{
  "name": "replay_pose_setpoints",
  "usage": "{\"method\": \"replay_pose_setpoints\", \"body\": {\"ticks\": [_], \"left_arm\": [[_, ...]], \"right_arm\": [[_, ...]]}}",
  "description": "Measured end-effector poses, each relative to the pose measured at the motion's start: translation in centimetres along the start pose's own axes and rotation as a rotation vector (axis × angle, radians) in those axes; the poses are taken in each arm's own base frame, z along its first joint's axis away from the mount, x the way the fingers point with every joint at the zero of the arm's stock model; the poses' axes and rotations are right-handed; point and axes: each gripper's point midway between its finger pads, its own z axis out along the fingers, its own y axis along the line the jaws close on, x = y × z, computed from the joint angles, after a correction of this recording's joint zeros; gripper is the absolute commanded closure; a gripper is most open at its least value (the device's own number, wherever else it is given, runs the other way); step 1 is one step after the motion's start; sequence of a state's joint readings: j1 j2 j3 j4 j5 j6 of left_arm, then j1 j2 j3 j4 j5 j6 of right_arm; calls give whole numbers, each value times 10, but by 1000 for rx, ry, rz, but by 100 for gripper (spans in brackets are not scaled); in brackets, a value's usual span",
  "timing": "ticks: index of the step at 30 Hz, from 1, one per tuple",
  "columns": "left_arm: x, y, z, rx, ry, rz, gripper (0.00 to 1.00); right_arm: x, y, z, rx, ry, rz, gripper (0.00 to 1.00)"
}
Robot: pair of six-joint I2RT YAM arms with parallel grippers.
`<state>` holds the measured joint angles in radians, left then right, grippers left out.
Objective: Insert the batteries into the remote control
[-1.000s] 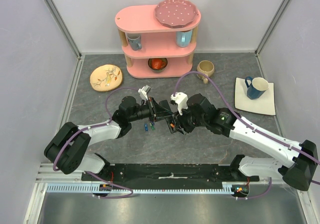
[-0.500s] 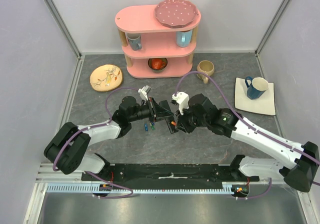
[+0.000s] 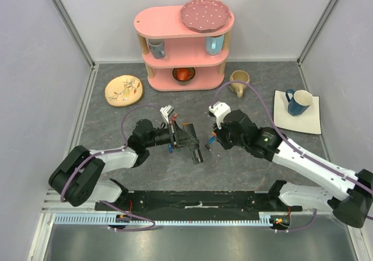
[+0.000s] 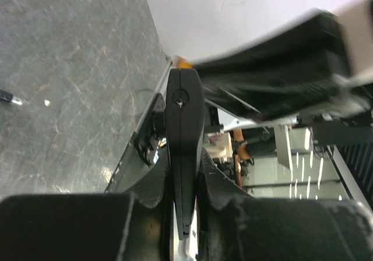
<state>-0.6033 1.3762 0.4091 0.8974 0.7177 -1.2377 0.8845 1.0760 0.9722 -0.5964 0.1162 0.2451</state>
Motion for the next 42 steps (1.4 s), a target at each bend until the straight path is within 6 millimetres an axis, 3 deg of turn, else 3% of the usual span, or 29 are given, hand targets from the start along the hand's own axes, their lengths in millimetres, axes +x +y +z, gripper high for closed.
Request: {"method": "replay_pose_setpoints", "body": {"ticks": [4, 7, 13, 21, 24, 31, 42], "left_arm": [[18, -9, -16, 49, 34, 32, 98], [27, -18, -28, 78, 37, 59, 98], [39, -33, -46, 121, 24, 115, 98], [46, -39, -58, 131, 11, 151, 98], [46, -39, -60, 124, 3, 161, 98], [47, -31, -59, 93, 6, 146, 98], [48, -23, -58, 63, 14, 130, 98]], "right_arm": [[51, -26, 26, 107, 164, -25, 100], [77, -34, 42, 132, 279, -47, 100], [98, -41, 68, 110, 375, -28, 100], [123, -34, 98, 21, 454, 18, 100], [136, -34, 103, 15, 480, 42, 90], [138, -43, 105, 44, 469, 132, 58], [137, -51, 101, 98, 465, 176, 45]]}}
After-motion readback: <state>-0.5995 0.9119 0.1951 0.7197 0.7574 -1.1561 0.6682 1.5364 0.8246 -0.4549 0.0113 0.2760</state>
